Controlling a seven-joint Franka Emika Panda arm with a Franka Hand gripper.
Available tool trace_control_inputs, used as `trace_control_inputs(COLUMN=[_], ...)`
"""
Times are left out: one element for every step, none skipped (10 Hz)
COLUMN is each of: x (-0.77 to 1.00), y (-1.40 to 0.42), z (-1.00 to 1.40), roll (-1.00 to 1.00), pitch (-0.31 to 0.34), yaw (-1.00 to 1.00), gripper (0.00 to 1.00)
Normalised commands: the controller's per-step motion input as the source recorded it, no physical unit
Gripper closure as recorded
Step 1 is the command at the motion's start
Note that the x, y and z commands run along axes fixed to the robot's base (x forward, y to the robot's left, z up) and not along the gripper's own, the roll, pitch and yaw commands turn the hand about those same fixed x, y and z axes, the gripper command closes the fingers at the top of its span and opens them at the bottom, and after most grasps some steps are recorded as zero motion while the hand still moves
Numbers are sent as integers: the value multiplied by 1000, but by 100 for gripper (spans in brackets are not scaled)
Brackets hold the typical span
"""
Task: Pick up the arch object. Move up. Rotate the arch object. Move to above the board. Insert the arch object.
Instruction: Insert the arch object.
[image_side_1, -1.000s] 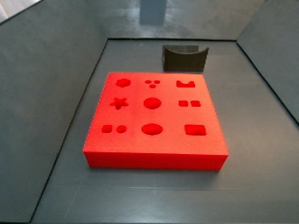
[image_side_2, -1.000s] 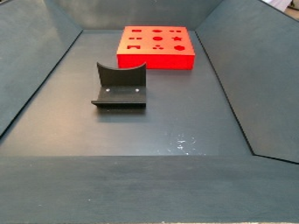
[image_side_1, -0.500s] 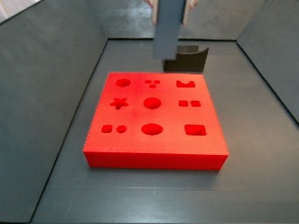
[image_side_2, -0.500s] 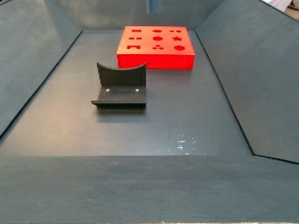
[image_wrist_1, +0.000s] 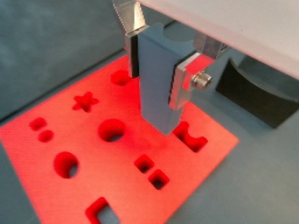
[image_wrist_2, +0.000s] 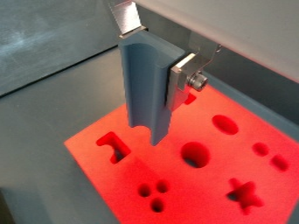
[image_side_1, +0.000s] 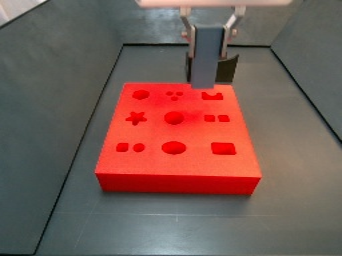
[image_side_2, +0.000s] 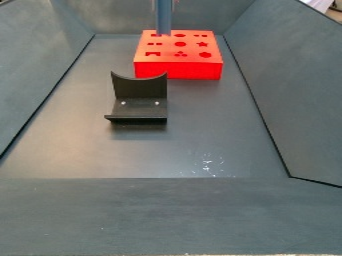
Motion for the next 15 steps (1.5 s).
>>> trace_control_inputs(x=[543,520,423,240,309,286,191,49,0,-103,-31,-26,-43,-29,-60], y=[43,6,43,177,249,291,269,180,174,163,83,31,0,0,0], z=[-394,-346,-349,-269,-117,-123,-109,-109,-137,-163,-177,-166,-46,-123,-120], roll=[383,420,391,241,0,-13,-60,-89,-139,-243,-389,-461,-500,-459,-317], pitch=[-57,-27,0,0,11,3,1,0,0,0,0,-33,-70,-83,-53], yaw=[-143,-131,-80,0,103,123,86,0,0,0,-37,-111,-229,-217,-194], gripper=[100,100,100,100,100,100,100,100,100,100,100,100,100,100,100])
